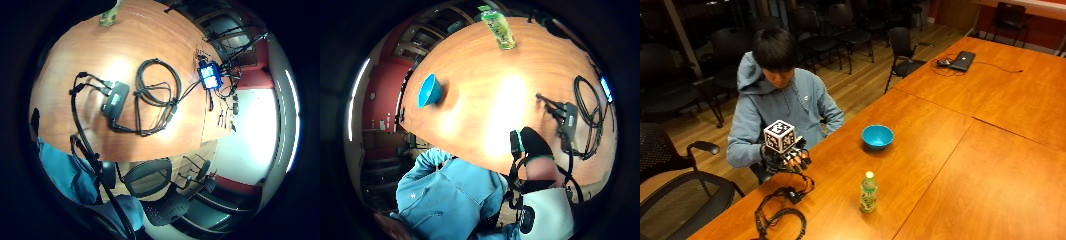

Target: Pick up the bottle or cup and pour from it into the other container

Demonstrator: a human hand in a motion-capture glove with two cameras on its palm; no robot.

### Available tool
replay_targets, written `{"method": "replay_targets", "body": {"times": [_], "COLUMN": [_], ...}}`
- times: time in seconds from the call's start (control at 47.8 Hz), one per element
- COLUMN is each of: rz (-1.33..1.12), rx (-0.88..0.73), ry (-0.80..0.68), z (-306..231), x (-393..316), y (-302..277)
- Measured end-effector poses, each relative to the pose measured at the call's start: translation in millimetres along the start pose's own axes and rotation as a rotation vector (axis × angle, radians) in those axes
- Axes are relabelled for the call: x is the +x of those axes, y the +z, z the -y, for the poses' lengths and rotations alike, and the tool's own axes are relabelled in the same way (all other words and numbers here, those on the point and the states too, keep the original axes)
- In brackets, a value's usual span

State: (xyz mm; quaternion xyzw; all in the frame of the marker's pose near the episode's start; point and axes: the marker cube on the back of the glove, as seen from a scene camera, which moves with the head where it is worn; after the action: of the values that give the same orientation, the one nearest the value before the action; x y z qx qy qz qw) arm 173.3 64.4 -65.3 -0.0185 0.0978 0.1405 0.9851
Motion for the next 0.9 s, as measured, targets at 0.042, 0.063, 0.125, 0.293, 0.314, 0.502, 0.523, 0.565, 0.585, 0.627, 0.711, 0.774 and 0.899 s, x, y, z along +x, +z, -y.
{"method": "replay_targets", "body": {"times": [0.042,0.063,0.125,0.293,0.314,0.502,0.523,0.565,0.585,0.627,0.711,0.774,0.899], "rz": [-0.013,-0.021,-0.039,-0.062,-0.062,-0.067,-0.063,-0.054,-0.052,-0.055,-0.066,-0.065,-0.061], "rx": [-0.003,-0.003,0.000,-0.005,-0.004,0.037,0.036,0.032,0.029,0.021,0.006,-0.007,-0.026], "ry": [0.004,0.008,0.019,0.037,0.040,0.028,0.029,0.032,0.033,0.032,0.037,0.039,0.025], "z": [5,7,14,38,43,75,79,87,90,96,109,119,139], "x": [9,13,24,55,59,87,89,93,95,98,103,106,111], "y": [-2,-2,-4,-9,-11,-14,-14,-14,-14,-13,-12,-13,-16]}}
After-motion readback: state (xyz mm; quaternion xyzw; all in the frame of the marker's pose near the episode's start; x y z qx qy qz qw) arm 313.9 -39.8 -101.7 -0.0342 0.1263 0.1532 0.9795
